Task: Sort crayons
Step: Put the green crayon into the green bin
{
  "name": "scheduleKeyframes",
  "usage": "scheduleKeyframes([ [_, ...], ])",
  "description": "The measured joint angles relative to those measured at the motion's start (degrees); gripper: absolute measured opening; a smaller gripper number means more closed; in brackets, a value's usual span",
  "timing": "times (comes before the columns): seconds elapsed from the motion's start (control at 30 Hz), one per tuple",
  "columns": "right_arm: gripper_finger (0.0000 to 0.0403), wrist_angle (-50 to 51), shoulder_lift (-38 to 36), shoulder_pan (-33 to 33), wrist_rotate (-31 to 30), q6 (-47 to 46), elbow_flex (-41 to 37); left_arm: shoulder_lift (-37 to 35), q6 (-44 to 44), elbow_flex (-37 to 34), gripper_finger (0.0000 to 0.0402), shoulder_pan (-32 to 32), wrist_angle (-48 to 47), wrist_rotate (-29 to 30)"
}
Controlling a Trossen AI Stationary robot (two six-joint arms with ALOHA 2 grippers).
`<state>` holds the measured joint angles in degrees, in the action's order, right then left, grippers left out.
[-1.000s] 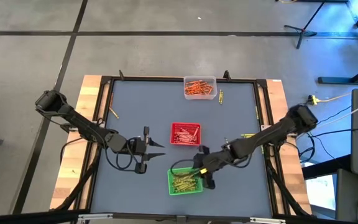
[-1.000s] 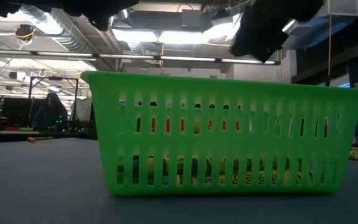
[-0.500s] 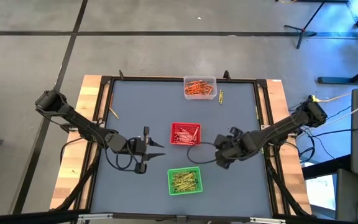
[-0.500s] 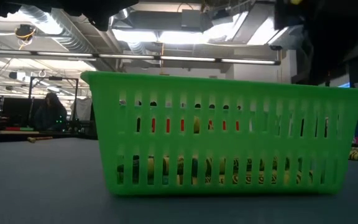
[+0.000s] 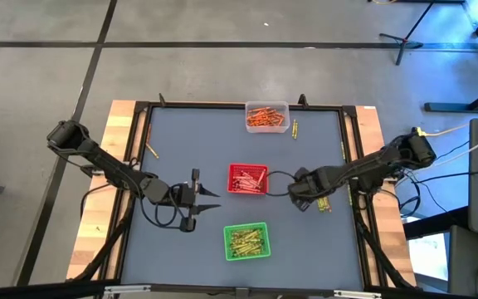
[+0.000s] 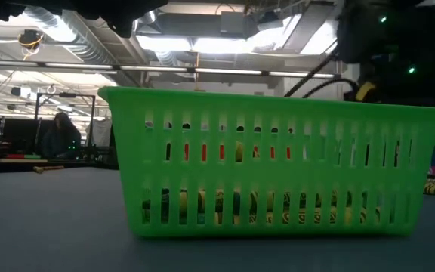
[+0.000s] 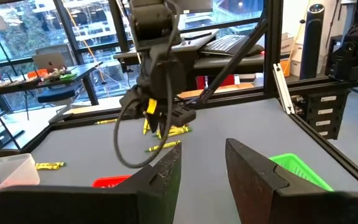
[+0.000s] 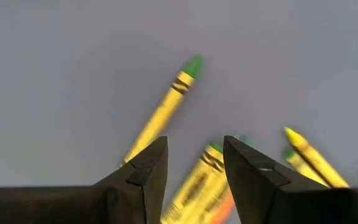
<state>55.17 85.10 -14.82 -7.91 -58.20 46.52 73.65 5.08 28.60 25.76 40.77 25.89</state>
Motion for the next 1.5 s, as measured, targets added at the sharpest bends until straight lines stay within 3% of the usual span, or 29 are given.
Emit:
scheduleKeyframes([
  [0.27,0.0154,-14.0,0.3,2.4,2.3,1.8,-3.6,0.0,0.0,0.0,0.0110,0.0,0.0,0.0],
  [0.8,0.0151,-13.1,2.2,2.5,2.4,3.6,-4.0,0.0,0.0,0.0,0.0110,0.0,0.0,0.0],
  [0.93,0.0115,-13.5,2.2,2.5,3.0,4.7,-4.0,0.0,0.0,0.0,0.0110,0.0,0.0,0.0],
  [1.17,0.0015,-14.2,2.3,2.4,2.4,9.7,-3.9,0.0,0.0,0.0,0.0110,0.0,0.0,0.0],
  [1.5,0.0017,-13.4,2.4,0.9,1.5,17.3,4.5,0.0,0.0,0.0,0.0110,0.0,0.0,0.0],
])
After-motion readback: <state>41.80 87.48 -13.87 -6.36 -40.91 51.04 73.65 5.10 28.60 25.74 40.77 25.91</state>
